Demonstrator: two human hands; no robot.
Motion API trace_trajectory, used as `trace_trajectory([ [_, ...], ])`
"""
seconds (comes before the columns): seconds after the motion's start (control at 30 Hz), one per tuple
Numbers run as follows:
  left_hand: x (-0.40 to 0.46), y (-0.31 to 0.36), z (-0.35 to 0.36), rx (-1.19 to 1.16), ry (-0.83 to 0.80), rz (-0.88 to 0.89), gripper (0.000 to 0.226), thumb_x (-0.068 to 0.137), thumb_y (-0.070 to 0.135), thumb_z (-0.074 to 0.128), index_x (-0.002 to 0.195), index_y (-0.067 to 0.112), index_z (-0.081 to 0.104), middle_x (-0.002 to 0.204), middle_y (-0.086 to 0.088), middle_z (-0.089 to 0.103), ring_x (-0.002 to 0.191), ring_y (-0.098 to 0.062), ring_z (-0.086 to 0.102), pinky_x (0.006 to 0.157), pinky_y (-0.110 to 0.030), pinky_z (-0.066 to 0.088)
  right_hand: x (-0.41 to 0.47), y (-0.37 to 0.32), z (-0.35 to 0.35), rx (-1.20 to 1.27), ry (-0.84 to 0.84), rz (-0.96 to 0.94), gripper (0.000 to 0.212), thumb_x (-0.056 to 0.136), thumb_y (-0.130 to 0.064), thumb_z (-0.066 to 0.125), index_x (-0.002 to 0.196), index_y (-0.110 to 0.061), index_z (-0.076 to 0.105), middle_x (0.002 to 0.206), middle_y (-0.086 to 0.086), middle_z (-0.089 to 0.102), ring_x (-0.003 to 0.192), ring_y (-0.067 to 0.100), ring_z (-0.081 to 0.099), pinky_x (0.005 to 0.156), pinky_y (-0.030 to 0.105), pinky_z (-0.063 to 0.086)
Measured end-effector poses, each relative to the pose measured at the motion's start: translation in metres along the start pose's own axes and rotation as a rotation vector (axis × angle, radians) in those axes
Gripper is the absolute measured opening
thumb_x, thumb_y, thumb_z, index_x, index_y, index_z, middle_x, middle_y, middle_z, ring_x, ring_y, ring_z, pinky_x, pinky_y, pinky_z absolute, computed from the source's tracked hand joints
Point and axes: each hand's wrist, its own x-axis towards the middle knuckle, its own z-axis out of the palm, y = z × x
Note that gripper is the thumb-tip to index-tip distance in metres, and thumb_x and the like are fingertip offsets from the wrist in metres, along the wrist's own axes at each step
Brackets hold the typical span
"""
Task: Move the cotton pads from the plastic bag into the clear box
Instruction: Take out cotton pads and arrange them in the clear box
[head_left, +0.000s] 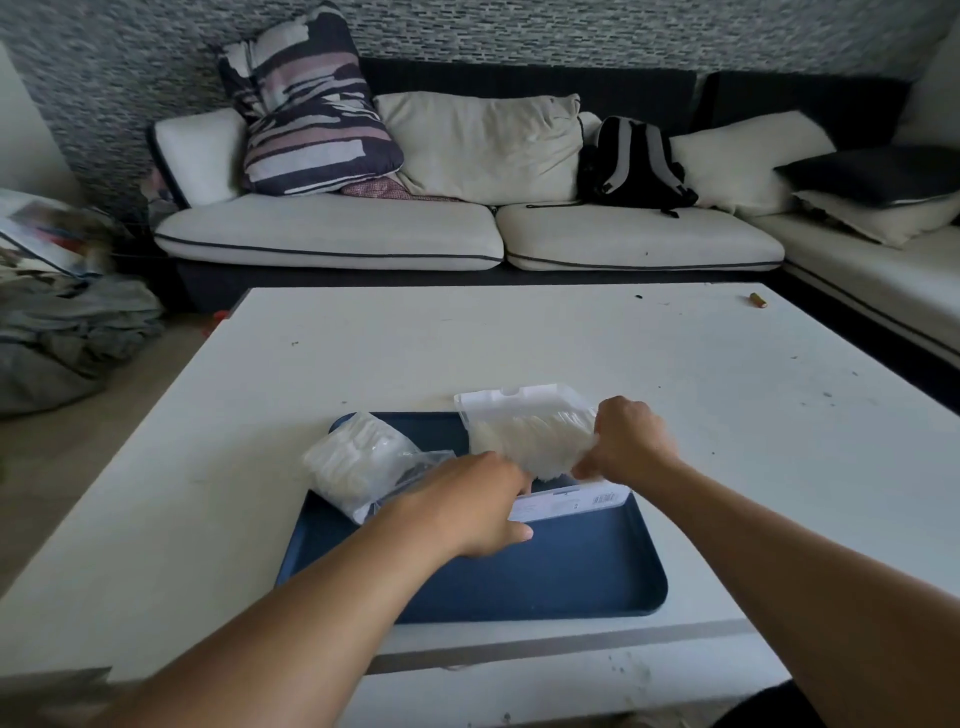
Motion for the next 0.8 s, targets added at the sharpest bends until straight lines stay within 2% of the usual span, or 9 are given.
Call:
trace_trajectory([
  [0.1, 0.0, 0.0, -0.001, -0.007, -0.002, 0.008, 0.021, 0.095, 0.037, 0.063, 0.11, 0.022, 0.064, 0.099, -0.001, 0.067, 0.088, -0.027, 0.063, 0.072, -0.036, 0.051, -0.004, -0.001, 0.007, -0.161, 0.077, -0.046, 0.031, 0.069, -0.018, 0.078, 0.083, -0.016, 0.051, 0.071, 0.0, 0.05, 0.07, 0.025, 0.055, 0.056, 0.028, 0.039],
  [0.2, 0.0, 0.0, 0.0, -0.006, 0.005, 0.006, 0.021, 0.095, 0.037, 0.063, 0.109, 0.022, 0.064, 0.097, -0.001, 0.066, 0.085, -0.026, 0.062, 0.072, -0.035, 0.05, -0.004, -0.005, 0.008, -0.212, 0.073, -0.039, 0.033, 0.07, -0.029, 0.079, 0.084, -0.018, 0.051, 0.067, -0.003, 0.046, 0.07, 0.024, 0.054, 0.059, 0.027, 0.039],
  [0.27, 0.0, 0.0, 0.0, 0.007, 0.003, 0.003, 0.022, 0.096, 0.038, 0.063, 0.109, 0.02, 0.064, 0.093, 0.0, 0.062, 0.082, -0.025, 0.058, 0.068, -0.033, 0.044, -0.002, -0.003, 0.008, -0.155, 0.079, -0.01, 0.051, 0.062, -0.049, 0.085, 0.081, -0.019, 0.048, 0.069, -0.004, 0.049, 0.072, 0.024, 0.057, 0.059, 0.028, 0.041],
  [0.33, -0.001, 0.0, -0.001, 0.02, -0.006, 0.0, 0.024, 0.096, 0.038, 0.062, 0.111, 0.019, 0.063, 0.095, -0.001, 0.063, 0.084, -0.026, 0.059, 0.067, -0.033, 0.042, 0.002, 0.002, 0.01, -0.013, 0.079, 0.049, 0.07, 0.055, -0.058, 0.088, 0.095, -0.016, 0.049, 0.082, -0.002, 0.056, 0.086, 0.027, 0.061, 0.066, 0.032, 0.046],
  [0.43, 0.0, -0.002, -0.001, -0.01, -0.017, 0.003, 0.025, 0.096, 0.04, 0.062, 0.111, 0.019, 0.064, 0.1, -0.002, 0.066, 0.086, -0.025, 0.061, 0.067, -0.033, 0.043, 0.011, 0.015, 0.016, 0.186, -0.027, 0.225, 0.105, 0.055, -0.042, 0.094, 0.134, -0.008, 0.035, 0.121, 0.013, 0.053, 0.118, 0.034, 0.051, 0.093, 0.041, 0.049],
  [0.5, 0.0, -0.001, 0.0, -0.025, -0.016, 0.017, 0.026, 0.096, 0.04, 0.062, 0.111, 0.019, 0.064, 0.1, -0.001, 0.066, 0.088, -0.025, 0.062, 0.067, -0.033, 0.043, 0.012, 0.018, 0.015, 0.295, -0.171, 0.319, 0.092, 0.061, -0.029, 0.092, 0.132, -0.005, 0.04, 0.114, 0.013, 0.055, 0.102, 0.03, 0.057, 0.077, 0.035, 0.052],
  [0.57, 0.0, 0.002, 0.0, -0.028, -0.016, 0.028, 0.027, 0.096, 0.041, 0.062, 0.113, 0.02, 0.065, 0.102, -0.001, 0.067, 0.09, -0.025, 0.063, 0.067, -0.032, 0.041, 0.011, 0.018, 0.013, 0.33, -0.288, 0.33, 0.045, 0.071, -0.019, 0.082, 0.103, -0.003, 0.055, 0.087, 0.01, 0.054, 0.069, 0.022, 0.052, 0.052, 0.026, 0.041],
  [0.6, 0.0, 0.003, 0.001, -0.027, -0.012, 0.034, 0.028, 0.096, 0.042, 0.062, 0.114, 0.02, 0.065, 0.103, -0.001, 0.067, 0.091, -0.025, 0.063, 0.067, -0.032, 0.04, 0.012, 0.018, 0.014, 0.32, -0.301, 0.338, 0.029, 0.075, -0.016, 0.076, 0.089, -0.004, 0.054, 0.078, 0.009, 0.051, 0.06, 0.02, 0.047, 0.048, 0.024, 0.037],
  [0.8, 0.001, 0.008, 0.008, -0.017, -0.037, 0.026, 0.034, 0.096, 0.044, 0.062, 0.115, 0.016, 0.061, 0.099, -0.001, 0.062, 0.087, -0.025, 0.059, 0.068, -0.034, 0.043, 0.009, 0.012, 0.018, 0.224, -0.234, 0.274, 0.016, 0.076, -0.018, 0.066, 0.085, -0.008, 0.055, 0.074, 0.004, 0.054, 0.061, 0.017, 0.052, 0.049, 0.023, 0.038],
])
